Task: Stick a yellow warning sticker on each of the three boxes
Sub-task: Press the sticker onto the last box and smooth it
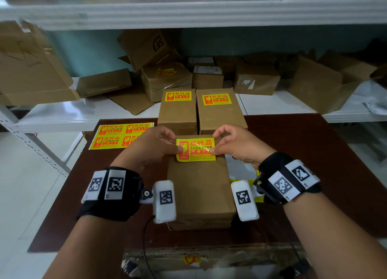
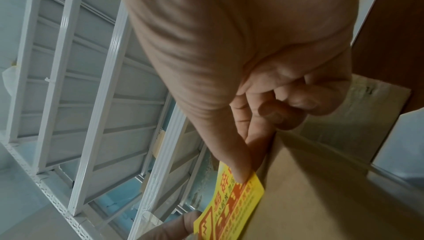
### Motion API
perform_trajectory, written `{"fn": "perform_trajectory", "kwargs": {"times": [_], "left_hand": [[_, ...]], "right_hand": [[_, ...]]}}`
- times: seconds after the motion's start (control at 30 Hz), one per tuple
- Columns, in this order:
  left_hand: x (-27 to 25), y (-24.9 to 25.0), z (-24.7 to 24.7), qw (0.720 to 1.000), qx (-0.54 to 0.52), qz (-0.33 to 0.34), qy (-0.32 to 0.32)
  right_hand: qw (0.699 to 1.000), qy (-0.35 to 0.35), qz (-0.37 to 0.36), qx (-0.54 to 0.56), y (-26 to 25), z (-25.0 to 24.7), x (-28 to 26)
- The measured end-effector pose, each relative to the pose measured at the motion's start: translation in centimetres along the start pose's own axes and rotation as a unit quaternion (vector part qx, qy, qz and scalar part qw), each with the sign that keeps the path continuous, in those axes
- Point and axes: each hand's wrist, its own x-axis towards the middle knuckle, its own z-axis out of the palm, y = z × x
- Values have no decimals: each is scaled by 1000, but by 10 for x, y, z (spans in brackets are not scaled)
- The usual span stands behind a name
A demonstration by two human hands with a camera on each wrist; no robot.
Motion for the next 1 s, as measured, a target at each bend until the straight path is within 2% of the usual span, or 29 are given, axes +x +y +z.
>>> {"fn": "perform_trajectory", "kwargs": {"times": [0.27,0.57,0.77,1.0], "left_hand": [[2,2,-2,1000,10,-11,-18],[1,9,0,996,73,1,-43],[0,10,1,996,86,6,-36],[2,6,-1,993,113,-29,-30]], "right_hand": [[999,2,-15,-28,4,4,3],[999,0,-27,-47,5,7,2],[998,-2,-34,-55,5,8,2],[997,-2,-44,-66,5,8,0]]}}
